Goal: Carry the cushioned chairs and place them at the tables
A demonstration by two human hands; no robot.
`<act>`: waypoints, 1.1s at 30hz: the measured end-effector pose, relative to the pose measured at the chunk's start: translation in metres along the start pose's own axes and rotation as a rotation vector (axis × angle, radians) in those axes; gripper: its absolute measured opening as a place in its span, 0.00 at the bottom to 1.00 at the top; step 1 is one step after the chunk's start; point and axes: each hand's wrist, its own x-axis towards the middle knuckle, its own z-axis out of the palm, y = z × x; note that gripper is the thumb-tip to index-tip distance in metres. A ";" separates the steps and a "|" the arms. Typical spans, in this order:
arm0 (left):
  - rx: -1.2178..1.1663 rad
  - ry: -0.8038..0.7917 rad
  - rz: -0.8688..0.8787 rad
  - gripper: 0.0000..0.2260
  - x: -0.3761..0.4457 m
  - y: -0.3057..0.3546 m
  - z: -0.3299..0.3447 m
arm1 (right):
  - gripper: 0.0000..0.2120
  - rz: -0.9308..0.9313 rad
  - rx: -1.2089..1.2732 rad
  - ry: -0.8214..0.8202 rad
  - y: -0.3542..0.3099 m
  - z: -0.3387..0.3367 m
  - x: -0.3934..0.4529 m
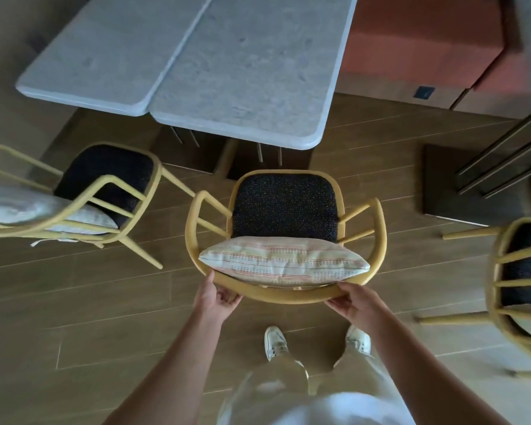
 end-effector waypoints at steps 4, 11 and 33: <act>0.029 -0.007 0.020 0.14 0.009 0.002 -0.017 | 0.02 0.013 -0.014 0.040 0.011 0.001 0.000; 0.422 0.075 0.252 0.07 0.010 -0.004 -0.020 | 0.04 -0.074 -0.064 0.096 -0.003 -0.008 0.007; 0.423 0.008 0.128 0.11 0.046 0.102 -0.030 | 0.16 -0.119 0.097 0.086 0.042 0.096 -0.007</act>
